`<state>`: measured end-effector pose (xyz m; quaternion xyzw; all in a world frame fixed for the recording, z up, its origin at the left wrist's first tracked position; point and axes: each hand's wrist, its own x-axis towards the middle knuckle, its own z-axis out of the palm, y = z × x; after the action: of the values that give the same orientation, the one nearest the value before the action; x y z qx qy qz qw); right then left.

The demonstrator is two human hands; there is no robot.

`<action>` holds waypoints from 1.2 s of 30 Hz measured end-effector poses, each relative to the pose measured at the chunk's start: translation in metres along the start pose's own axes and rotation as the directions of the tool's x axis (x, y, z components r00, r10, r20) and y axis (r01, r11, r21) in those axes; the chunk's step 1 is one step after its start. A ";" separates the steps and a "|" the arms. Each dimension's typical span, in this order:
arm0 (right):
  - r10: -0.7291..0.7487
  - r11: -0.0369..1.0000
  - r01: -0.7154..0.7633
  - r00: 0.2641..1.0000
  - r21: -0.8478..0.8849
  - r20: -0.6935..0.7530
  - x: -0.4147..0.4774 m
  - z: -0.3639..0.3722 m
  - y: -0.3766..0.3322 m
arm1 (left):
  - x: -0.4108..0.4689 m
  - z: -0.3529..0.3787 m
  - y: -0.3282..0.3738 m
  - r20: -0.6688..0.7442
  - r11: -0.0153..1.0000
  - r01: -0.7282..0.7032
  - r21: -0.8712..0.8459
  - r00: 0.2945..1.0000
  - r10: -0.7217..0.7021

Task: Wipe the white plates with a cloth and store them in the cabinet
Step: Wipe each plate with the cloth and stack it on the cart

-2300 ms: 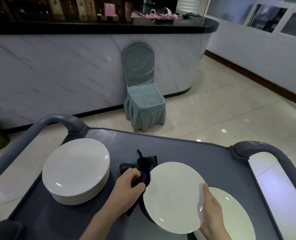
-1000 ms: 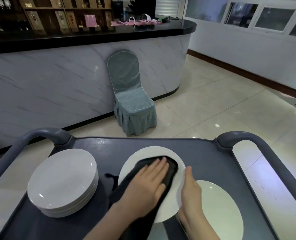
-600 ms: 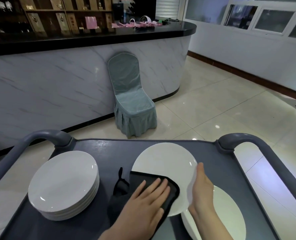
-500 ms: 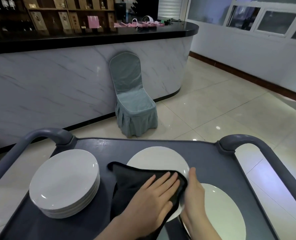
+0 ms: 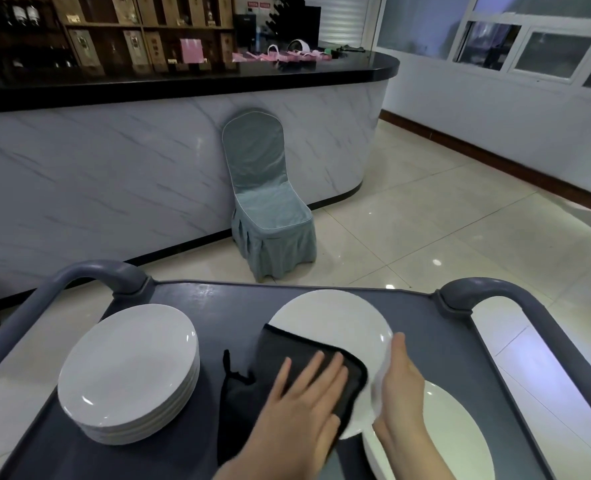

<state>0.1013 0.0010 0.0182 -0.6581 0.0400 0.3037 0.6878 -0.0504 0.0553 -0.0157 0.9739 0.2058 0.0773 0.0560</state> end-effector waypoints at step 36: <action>-0.231 0.896 0.349 0.894 -0.274 0.383 -0.017 -0.025 -0.014 | 0.030 -0.028 -0.078 0.040 0.469 0.304 -0.829 0.869 -0.494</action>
<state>0.1028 -0.0274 0.0355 -0.7011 -0.2320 0.3078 0.6000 -0.0591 0.1409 0.0041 0.7467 0.3737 0.2474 0.4915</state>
